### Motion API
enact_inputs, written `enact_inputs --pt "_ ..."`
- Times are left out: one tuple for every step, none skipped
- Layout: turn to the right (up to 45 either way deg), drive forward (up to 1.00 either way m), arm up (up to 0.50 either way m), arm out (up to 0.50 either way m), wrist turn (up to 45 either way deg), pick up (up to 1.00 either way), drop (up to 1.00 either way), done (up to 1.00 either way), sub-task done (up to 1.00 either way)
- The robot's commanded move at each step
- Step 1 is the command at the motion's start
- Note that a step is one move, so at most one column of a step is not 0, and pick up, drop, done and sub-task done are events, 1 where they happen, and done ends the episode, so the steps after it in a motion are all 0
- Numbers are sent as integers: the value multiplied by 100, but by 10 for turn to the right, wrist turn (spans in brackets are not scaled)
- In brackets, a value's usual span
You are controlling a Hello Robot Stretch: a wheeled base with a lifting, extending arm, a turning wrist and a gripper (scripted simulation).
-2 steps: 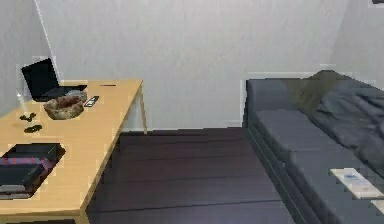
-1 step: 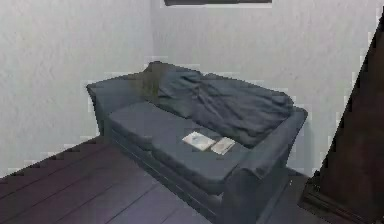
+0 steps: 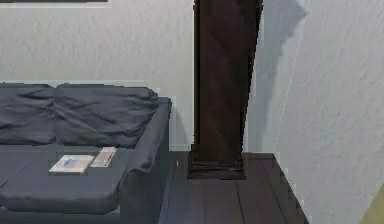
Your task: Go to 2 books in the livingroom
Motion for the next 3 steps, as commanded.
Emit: enact_inputs --pt "0 45 0 0 0 0 0 0 0" --pt "-450 0 0 0 0 0 0 0 0" --pt "0 0 0 0 0 0 0 100 0"
